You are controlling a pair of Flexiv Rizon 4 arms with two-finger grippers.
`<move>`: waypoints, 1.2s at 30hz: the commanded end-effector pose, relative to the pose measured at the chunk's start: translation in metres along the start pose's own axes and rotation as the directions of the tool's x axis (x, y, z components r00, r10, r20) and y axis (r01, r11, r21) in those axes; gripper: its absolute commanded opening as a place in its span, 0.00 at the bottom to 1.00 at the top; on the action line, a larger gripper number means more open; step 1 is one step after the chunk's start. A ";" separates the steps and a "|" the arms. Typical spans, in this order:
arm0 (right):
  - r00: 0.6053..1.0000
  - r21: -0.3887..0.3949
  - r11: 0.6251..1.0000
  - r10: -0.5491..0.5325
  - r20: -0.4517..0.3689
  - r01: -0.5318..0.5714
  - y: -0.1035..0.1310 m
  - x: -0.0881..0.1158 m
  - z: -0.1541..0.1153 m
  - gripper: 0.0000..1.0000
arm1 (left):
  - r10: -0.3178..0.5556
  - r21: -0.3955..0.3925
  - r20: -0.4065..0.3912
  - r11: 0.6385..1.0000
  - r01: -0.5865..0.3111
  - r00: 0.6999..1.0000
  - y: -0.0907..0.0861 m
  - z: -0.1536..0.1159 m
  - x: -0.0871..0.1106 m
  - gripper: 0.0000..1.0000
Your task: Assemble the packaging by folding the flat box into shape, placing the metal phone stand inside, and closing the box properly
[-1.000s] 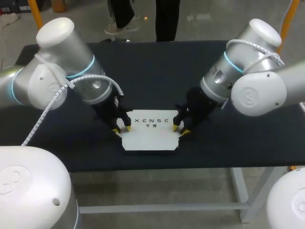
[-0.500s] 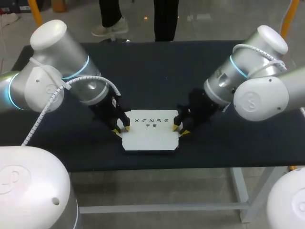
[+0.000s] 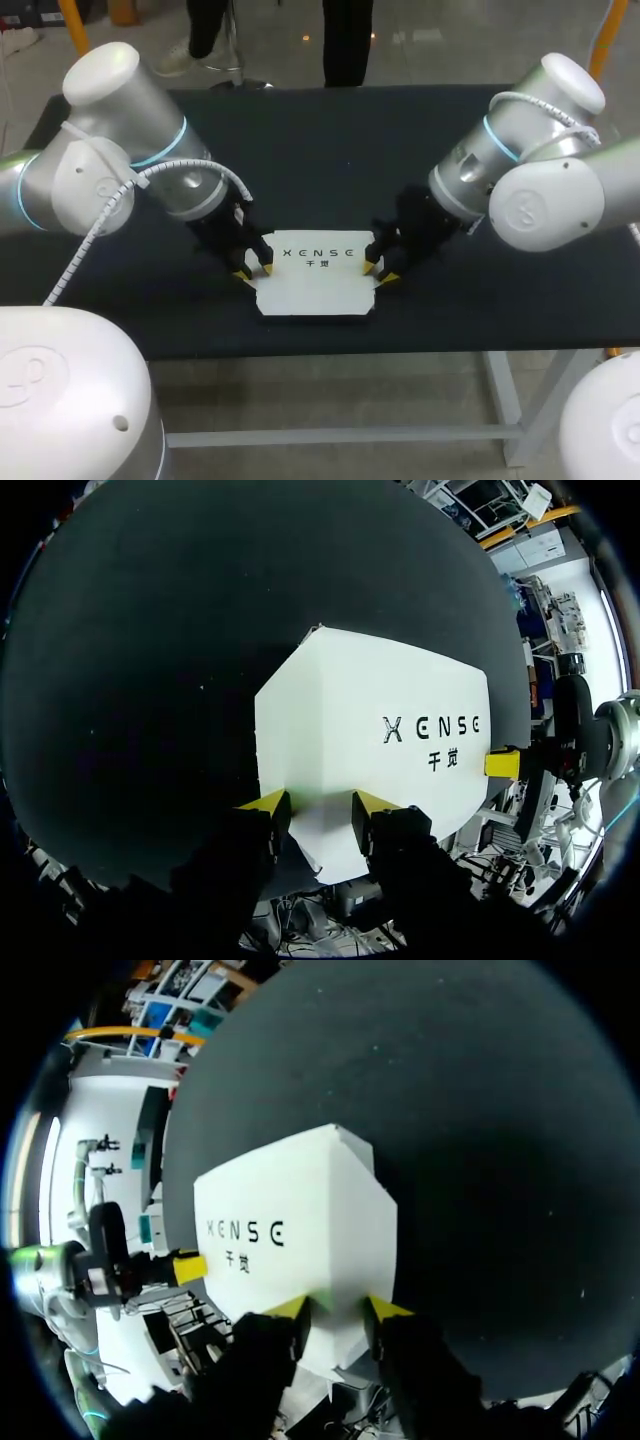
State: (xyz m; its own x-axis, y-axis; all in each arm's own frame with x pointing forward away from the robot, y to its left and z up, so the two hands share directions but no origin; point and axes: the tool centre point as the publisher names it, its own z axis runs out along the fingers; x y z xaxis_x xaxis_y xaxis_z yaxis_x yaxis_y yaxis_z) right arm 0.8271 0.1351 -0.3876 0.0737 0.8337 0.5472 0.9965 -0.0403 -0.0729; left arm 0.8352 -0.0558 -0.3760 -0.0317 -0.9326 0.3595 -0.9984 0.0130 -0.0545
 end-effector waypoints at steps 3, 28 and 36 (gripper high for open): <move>1.000 0.004 1.000 -0.001 -0.002 0.001 0.001 0.000 0.002 0.41 | 0.000 0.000 0.004 1.000 0.000 1.000 0.000 0.005 0.000 0.42; 1.000 0.004 1.000 -0.001 -0.002 0.001 0.001 0.000 0.002 0.41 | 0.001 0.000 0.003 1.000 -0.001 1.000 0.000 0.005 0.000 0.42; 1.000 0.008 1.000 0.000 -0.029 0.000 0.003 0.000 0.005 0.47 | 0.008 -0.004 -0.033 1.000 -0.008 0.999 0.000 0.005 -0.007 0.46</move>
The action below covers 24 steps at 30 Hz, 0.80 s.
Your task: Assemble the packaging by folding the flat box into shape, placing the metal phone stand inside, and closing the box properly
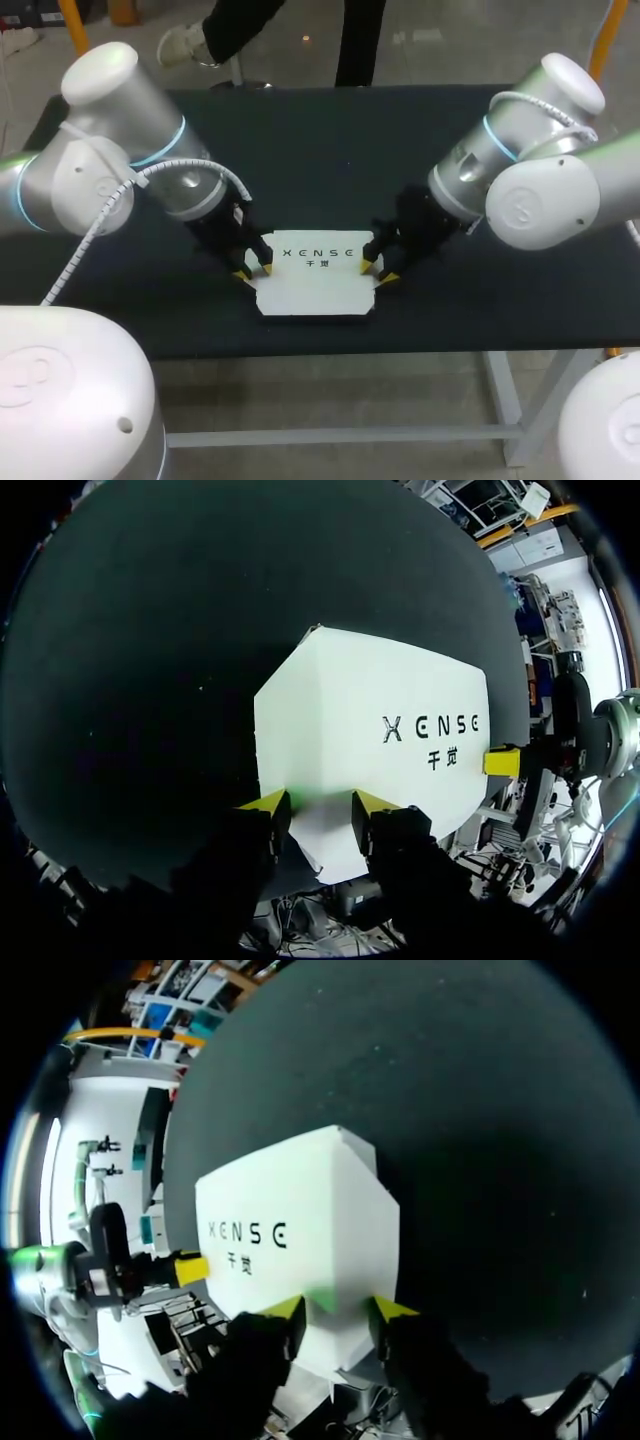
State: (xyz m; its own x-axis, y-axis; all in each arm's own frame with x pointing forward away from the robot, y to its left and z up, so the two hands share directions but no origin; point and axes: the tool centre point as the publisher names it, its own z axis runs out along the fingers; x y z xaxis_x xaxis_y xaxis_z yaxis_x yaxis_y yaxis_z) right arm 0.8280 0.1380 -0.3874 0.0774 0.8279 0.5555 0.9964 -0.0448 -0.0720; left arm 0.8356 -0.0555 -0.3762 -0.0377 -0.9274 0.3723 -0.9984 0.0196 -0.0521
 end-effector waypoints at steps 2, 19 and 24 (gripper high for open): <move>0.999 0.009 1.000 -0.004 -0.033 0.004 0.003 -0.003 0.005 0.47 | 0.009 -0.003 -0.041 1.000 -0.009 0.999 0.001 0.005 -0.008 0.46; 0.995 0.005 1.000 -0.010 -0.095 0.010 0.009 -0.001 0.004 0.45 | 0.061 -0.006 -0.244 0.998 -0.065 0.968 -0.001 -0.001 -0.004 0.44; 0.995 0.003 1.000 -0.012 -0.103 0.013 0.010 0.000 0.003 0.45 | 0.069 -0.011 -0.282 0.997 -0.075 0.957 -0.002 -0.002 0.001 0.43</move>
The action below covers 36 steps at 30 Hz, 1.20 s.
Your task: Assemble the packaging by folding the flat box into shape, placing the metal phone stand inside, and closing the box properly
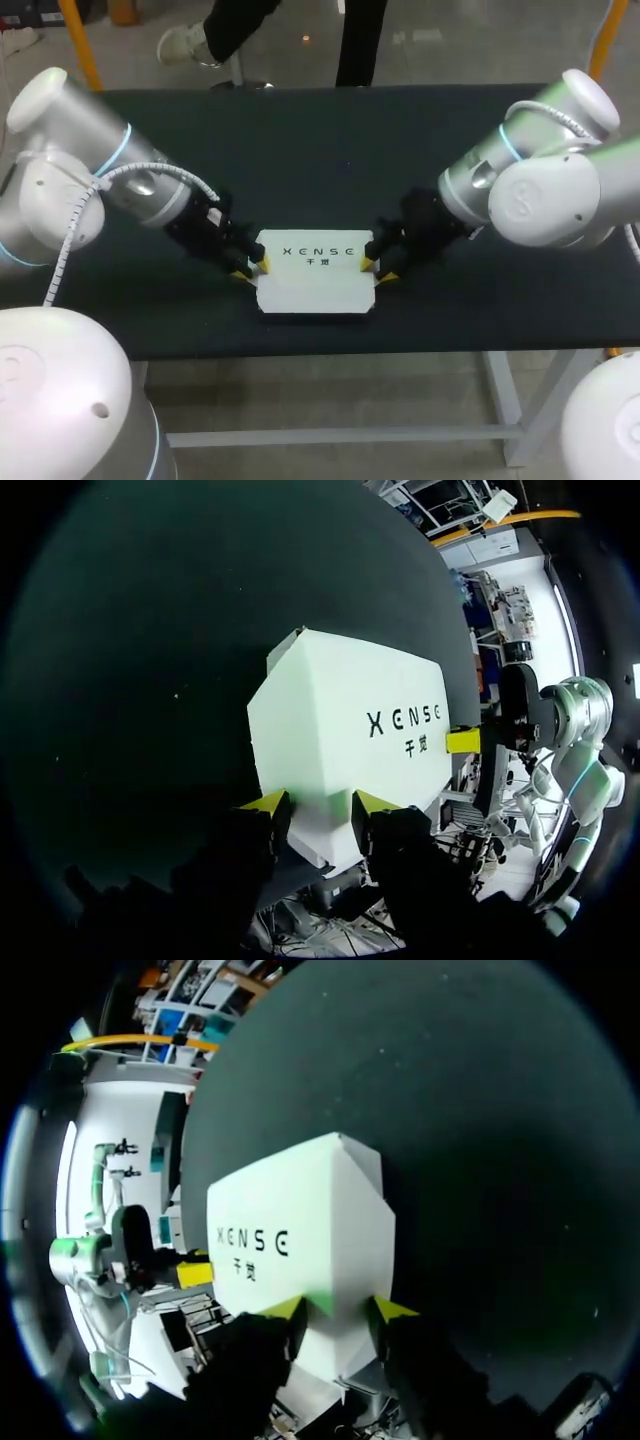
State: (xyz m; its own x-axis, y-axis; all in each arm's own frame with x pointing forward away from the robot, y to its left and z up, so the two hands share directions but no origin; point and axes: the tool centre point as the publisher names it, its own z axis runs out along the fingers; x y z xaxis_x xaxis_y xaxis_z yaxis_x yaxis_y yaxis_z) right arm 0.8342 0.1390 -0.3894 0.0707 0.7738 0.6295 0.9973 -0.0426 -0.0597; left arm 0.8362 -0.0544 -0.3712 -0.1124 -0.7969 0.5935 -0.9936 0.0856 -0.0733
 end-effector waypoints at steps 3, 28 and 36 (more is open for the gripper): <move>1.000 0.014 1.000 -0.003 -0.017 0.004 0.004 0.001 0.001 0.46 | 0.002 -0.017 -0.038 1.000 -0.002 0.999 -0.002 0.005 0.003 0.43; 0.996 0.024 0.998 0.054 -0.064 -0.053 0.005 0.004 0.001 0.44 | -0.096 -0.058 -0.078 0.994 0.091 0.992 0.006 0.013 0.003 0.40; 0.995 0.028 0.997 0.072 -0.067 -0.070 0.005 0.002 0.003 0.45 | -0.127 -0.068 -0.090 0.990 0.121 0.988 0.007 0.013 0.002 0.42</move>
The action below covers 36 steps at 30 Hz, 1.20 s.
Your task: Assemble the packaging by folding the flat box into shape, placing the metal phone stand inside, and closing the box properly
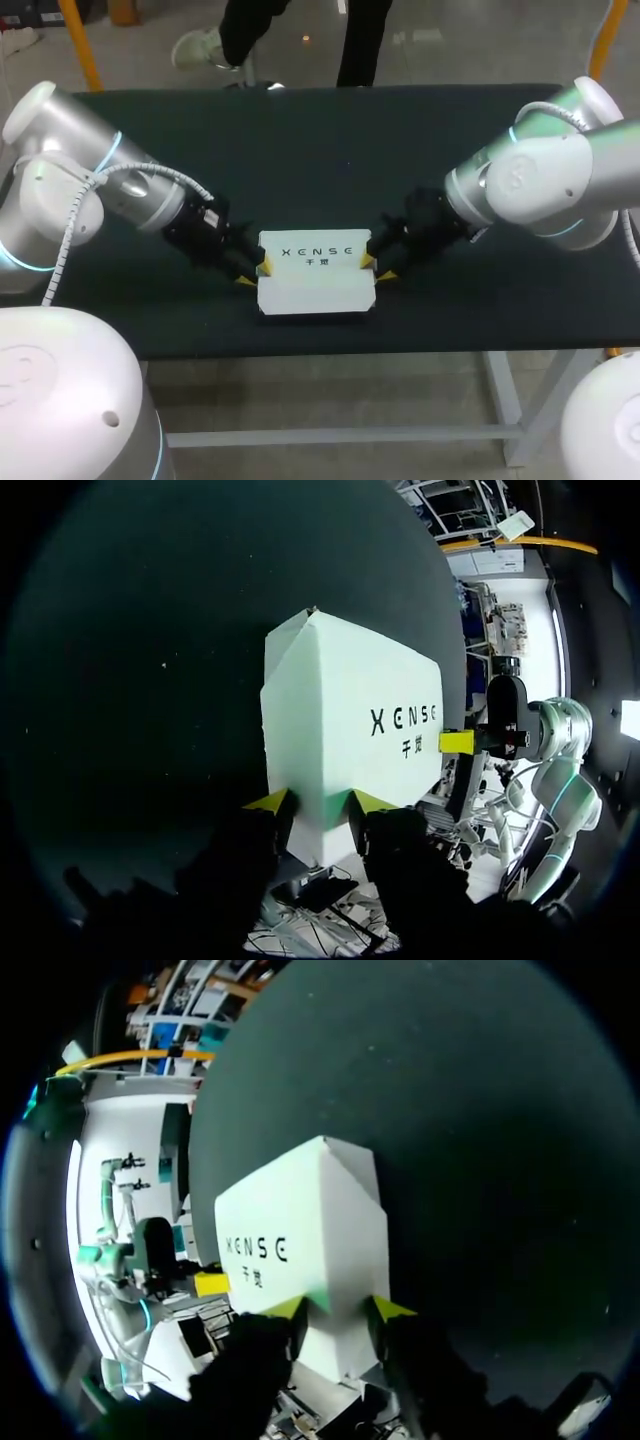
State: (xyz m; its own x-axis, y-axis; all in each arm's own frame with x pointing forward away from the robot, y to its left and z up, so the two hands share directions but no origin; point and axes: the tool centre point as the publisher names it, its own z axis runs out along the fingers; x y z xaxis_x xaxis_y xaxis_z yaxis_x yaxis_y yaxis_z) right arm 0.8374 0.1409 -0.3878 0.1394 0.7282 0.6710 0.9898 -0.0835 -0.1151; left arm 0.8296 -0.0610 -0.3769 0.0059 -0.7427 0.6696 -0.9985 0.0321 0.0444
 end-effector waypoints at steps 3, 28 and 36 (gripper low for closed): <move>1.000 0.014 1.000 0.013 -0.002 -0.013 0.002 -0.002 0.005 0.45 | -0.022 -0.012 0.003 1.000 0.022 1.000 0.000 0.005 -0.001 0.42; 0.998 0.013 0.998 0.054 -0.019 -0.054 0.003 0.001 0.009 0.43 | -0.095 -0.060 -0.008 0.994 0.094 0.995 -0.003 0.009 0.009 0.41; 0.997 0.016 0.997 0.070 -0.025 -0.070 0.005 0.004 0.007 0.44 | -0.112 -0.073 0.003 0.991 0.112 0.994 -0.004 0.008 0.014 0.41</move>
State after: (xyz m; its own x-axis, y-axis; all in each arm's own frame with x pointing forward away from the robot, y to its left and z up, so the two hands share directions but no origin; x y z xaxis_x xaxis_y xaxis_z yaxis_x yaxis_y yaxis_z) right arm 0.8405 0.1423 -0.3891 0.2099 0.7072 0.6752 0.9772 -0.1297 -0.1679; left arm 0.8295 -0.0671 -0.3751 0.1155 -0.7374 0.6655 -0.9864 -0.0064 0.1640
